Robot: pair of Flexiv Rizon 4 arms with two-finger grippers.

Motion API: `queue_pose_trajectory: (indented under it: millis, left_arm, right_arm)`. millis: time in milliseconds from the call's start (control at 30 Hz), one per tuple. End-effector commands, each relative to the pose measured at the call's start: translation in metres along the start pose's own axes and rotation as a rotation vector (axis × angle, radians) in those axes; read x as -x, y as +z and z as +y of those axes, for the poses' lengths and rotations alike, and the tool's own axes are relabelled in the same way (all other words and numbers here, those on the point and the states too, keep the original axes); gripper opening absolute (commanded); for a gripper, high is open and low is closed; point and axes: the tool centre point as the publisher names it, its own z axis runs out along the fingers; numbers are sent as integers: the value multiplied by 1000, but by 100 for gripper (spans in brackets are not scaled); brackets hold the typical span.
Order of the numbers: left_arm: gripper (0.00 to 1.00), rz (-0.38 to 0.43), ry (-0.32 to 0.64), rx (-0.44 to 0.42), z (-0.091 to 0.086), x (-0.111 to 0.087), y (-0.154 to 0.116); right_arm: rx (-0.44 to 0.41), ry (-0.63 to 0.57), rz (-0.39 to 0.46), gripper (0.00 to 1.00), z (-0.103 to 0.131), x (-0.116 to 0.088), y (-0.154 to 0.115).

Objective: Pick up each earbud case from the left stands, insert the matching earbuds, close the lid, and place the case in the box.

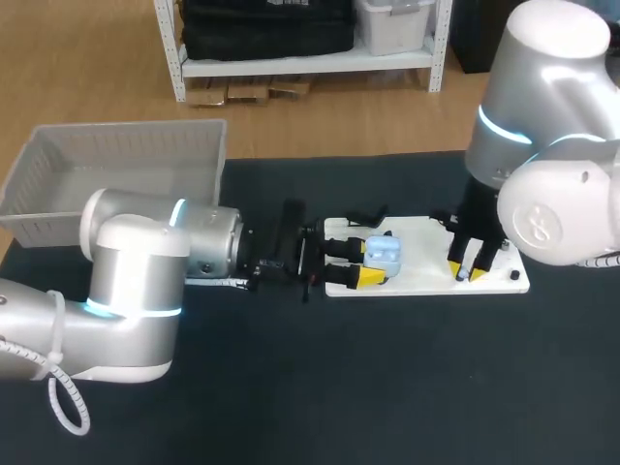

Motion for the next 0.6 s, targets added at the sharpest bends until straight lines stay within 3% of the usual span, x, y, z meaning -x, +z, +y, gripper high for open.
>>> queue_pose_trajectory:
  millis: [33,400,600]
  left_arm:
    - [0,-1,1,0,0,-1,0]
    - [0,-1,1,0,0,-1,0]
    - [0,-1,1,0,0,-1,0]
  right_arm:
    - [-13,0,0,0,1,-3,-7]
    - [-10,-9,15,0,1,-9,-41]
    - [-33,-59,54,0,7,-23,-82]
